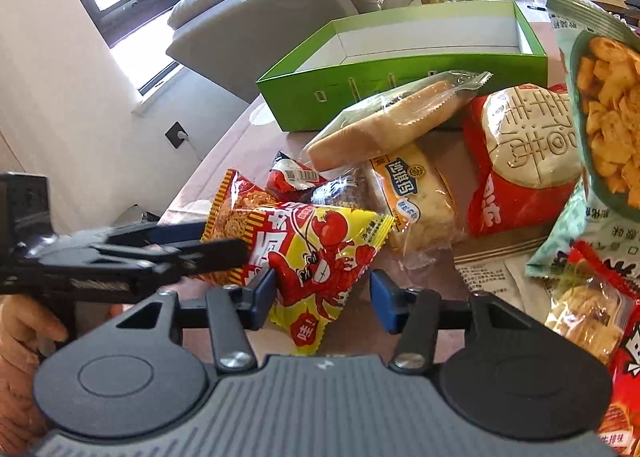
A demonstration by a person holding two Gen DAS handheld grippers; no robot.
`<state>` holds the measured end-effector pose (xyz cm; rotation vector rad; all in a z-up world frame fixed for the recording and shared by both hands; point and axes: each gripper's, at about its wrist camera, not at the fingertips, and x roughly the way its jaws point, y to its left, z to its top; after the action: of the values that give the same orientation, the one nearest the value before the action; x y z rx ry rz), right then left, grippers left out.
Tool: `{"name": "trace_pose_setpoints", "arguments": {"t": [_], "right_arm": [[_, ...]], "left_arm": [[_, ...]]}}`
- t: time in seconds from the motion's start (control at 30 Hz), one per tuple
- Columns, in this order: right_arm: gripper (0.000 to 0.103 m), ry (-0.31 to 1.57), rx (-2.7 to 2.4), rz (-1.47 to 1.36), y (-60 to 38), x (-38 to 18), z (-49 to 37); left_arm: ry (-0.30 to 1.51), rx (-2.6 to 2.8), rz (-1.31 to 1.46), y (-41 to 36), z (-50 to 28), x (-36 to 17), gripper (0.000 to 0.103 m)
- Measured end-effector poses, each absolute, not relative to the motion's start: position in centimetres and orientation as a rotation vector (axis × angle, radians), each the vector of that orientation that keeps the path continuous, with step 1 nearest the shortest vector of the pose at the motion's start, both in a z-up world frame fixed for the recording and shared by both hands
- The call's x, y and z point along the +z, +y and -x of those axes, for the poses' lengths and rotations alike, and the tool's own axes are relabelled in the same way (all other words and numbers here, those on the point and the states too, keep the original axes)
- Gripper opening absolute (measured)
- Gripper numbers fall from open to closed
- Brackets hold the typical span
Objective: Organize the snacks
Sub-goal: 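Lower both held bags into the green box and open both grippers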
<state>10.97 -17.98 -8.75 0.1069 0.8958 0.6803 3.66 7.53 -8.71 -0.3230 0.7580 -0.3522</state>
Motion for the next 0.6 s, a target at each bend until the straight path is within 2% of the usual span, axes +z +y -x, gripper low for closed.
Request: {"name": "trace_pose_setpoints", "arguments": {"t": [0.13,0.33,0.6], "right_arm": [[0.077,0.852,0.707,-0.112,-17.6,-8.0,-10.6],[0.078,0.726,0.689,-0.098,-17.9,-5.0,-10.3],[0.078,0.56,0.692,-0.099,-17.3,-0.9,-14.0]], "left_arm": [[0.704,-0.339,0.192,5.9,-2.3,-6.8,0.057],[0.569,-0.344,0.163,5.2,-1.1,-2.5,0.056],[0.458,-0.291,0.13,4.9,-5.2,2.2,0.058]]}}
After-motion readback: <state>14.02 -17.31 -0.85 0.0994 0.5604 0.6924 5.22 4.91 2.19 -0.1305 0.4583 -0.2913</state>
